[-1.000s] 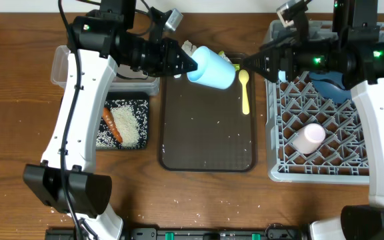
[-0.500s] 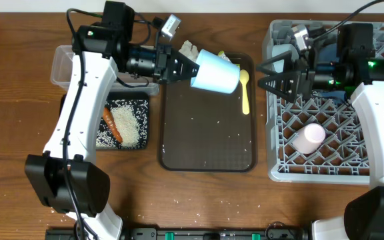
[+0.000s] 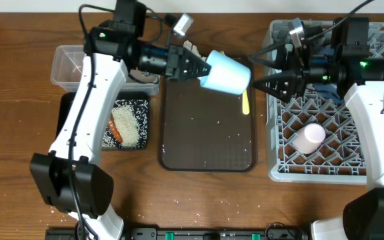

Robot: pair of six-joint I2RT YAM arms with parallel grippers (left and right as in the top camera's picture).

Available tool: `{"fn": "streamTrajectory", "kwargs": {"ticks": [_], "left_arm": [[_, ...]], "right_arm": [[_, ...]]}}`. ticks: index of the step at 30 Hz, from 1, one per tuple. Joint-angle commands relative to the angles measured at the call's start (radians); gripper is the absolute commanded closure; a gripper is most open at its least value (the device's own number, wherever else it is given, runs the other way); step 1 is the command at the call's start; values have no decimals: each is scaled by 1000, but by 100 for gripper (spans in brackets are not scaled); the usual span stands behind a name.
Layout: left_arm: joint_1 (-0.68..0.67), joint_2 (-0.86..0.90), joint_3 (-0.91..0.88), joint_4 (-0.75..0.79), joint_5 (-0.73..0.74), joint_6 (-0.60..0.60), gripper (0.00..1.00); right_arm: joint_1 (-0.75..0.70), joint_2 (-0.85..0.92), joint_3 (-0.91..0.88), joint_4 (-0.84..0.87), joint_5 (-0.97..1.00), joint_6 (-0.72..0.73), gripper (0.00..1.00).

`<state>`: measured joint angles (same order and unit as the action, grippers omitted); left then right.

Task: Sort waste into correct bins and load items into the dishwasher rack
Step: 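Grasp the cup with the right gripper and release the left gripper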

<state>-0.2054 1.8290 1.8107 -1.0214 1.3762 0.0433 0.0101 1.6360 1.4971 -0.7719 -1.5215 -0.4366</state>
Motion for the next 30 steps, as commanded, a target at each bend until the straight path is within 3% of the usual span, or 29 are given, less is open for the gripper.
{"fn": "streamTrajectory", "kwargs": {"ticks": [1,4,9,16,19,24,30], "left_arm": [[-22,4,-9,63,-111,-160,94],[-23,4,-9,101,-130,-194,94],[-9,4,-9,106,-135,-200,93],[11,4,-9,112,-96,-244,94],[12,4,-9,144,-12,-245,94],[11,4,-9,186,83,-244,94],[12,4,-9,205,82,-248,94]], "right_arm": [[13,-10,6,86,45,174,4],[16,-36,7,196,222,345,1],[12,-124,8,292,485,489,1],[-17,-272,8,106,1044,564,1],[-15,-284,8,42,949,571,1],[-15,-250,-24,153,507,592,5],[13,-202,-38,295,359,646,6]]}}
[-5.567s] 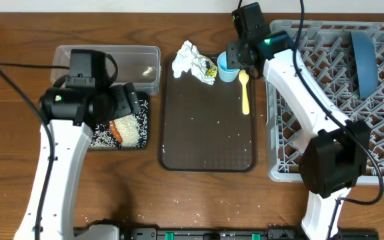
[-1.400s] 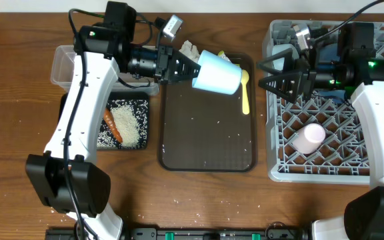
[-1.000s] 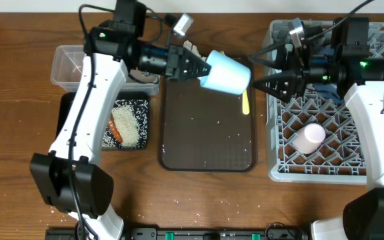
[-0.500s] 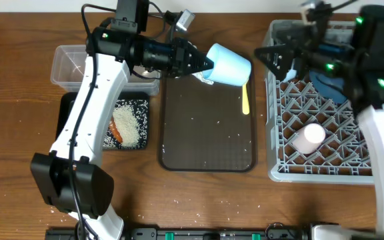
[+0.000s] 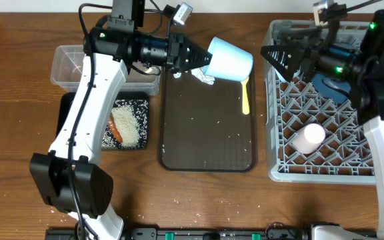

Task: Sort waste into correct bins and load items into the dishwasher rack
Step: 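Grasp the cup with the right gripper and release the left gripper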

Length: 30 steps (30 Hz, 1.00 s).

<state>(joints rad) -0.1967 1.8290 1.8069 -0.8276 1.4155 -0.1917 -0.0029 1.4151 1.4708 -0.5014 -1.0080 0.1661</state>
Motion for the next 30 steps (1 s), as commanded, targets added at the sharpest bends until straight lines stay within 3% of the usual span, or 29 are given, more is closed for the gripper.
{"fn": "streamTrajectory", "kwargs": {"ticks": [1,13,30], "left_arm": [[3,4,-5,18,43,-17,94],[1,4,-5,105,44,-99,94],[1,4,-5,104,43,-98,92]], "right_arm": [[37,21,-11,34,-157,44,6],[164,53,-13,42,-110,17,10],[191,65,-13,94,-111,9,42]]}}
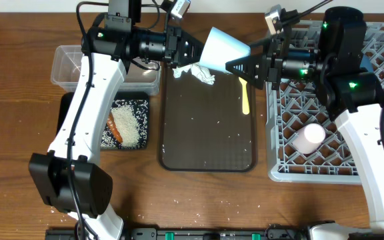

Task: Sort waste into correct bins and load items into the dishwasher rack
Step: 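Grasp the cup with the right gripper and release the left gripper, then carry the cup right and place it upside down beside the pink cup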

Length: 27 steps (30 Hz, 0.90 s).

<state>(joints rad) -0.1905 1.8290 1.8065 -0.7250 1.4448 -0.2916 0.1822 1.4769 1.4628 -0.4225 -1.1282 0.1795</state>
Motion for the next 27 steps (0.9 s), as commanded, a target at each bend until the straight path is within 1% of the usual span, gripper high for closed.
{"fn": "streamTrajectory", "kwargs": {"ticks": [1,5,10,12,13,19,23,27], "left_arm": [[-5,4,-5,2,14,2,91],[-5,4,-5,2,13,2,90],[-5,4,-5,1,10,2,83],[-5,4,-5,2,10,2,83],[-5,4,-5,1,10,2,79],[-5,4,-5,1,2,10,75],[-4,4,-5,1,-8,28,74],[-4,4,-5,-27,-105,28,72]], "right_arm": [[6,3,-5,21,9,-5,42],[-2,2,-5,40,9,-5,43],[-36,2,-5,45,9,-5,43],[-55,2,-5,45,7,-5,43],[-65,2,-5,45,0,-5,43],[-143,-6,-5,35,-40,-5,44],[-210,-27,-5,-49,-18,-6,44],[-273,-61,-5,-207,90,-39,44]]}}
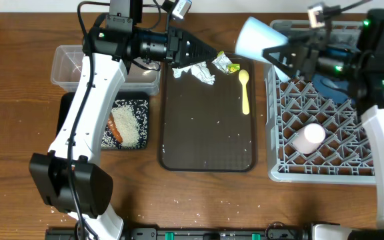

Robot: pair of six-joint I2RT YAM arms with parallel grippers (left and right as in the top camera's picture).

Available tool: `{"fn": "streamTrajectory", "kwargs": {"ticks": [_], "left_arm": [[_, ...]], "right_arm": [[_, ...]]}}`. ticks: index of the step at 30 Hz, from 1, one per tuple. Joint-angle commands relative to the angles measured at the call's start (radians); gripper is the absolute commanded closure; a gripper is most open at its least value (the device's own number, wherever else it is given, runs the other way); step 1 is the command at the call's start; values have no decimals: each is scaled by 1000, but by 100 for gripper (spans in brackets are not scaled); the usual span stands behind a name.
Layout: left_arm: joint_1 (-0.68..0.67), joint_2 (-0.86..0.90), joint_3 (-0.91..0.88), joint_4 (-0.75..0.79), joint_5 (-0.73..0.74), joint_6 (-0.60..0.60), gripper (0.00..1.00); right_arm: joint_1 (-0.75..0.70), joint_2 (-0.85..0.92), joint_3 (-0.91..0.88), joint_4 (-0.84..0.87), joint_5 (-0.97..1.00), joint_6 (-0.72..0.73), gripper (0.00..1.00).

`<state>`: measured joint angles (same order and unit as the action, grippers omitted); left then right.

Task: Sort waste into correct bins and load items into the dishwasher rack
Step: 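Carry the cup right and place it upside down beside the pink cup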

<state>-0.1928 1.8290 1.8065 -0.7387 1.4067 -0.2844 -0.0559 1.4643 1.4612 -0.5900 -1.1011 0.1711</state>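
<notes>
A light blue cup (252, 37) hangs tilted in the air just left of the grey dishwasher rack (325, 170), above its near corner. My right gripper (275, 50) is shut on the cup's rim side. My left gripper (205, 52) stands open over the back edge of the dark tray (209, 143), with nothing between its fingers. On the tray lie a crumpled white paper (202, 72), a yellow-green wrapper (223, 63) and a yellow spoon (245, 90).
The rack holds a pink cup (309, 139) and a blue item (329, 87). A clear plastic box (69, 67) sits at the back left. In front of it is a black container (65, 113) with rice (132, 123) and a sausage (114, 128). Crumbs dot the table.
The blue cup has passed from my left gripper to my right one and now sits further right, near the rack. My left gripper is empty. The wrapper and the spoon's bowl now show.
My left gripper held the blue cup over the tray's back edge while the right gripper waited over the rack. The cup then hung further back. The right gripper then met the cup from the right, and now it alone holds the cup by the rack.
</notes>
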Motion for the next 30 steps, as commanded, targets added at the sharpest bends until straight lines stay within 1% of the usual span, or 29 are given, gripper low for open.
{"fn": "streamTrajectory", "kwargs": {"ticks": [1,4,10,13,16,19,22,26,30], "left_arm": [[-2,4,-5,-28,-111,21,71],[-2,4,-5,-85,-266,21,69],[-5,4,-5,-230,-635,29,68],[-5,4,-5,-294,-780,29,68],[-5,4,-5,-346,-881,29,68],[-6,4,-5,-388,-956,29,68],[-12,4,-5,-421,-1006,29,68],[-22,4,-6,-433,-1013,64,68],[-33,4,-6,-435,-1016,66,68]], "right_arm": [[-53,-62,-3,-95,114,-38,44],[-93,-103,-3,-216,254,-60,44],[-146,-221,7,-456,684,-60,45],[-149,-263,11,-560,877,-56,46],[-149,-275,11,-649,1027,-36,46],[-149,-266,11,-726,1104,-2,46],[-159,-241,11,-774,1122,12,45],[-210,-189,11,-814,1131,19,45],[-279,-124,11,-832,1118,19,45]]}}
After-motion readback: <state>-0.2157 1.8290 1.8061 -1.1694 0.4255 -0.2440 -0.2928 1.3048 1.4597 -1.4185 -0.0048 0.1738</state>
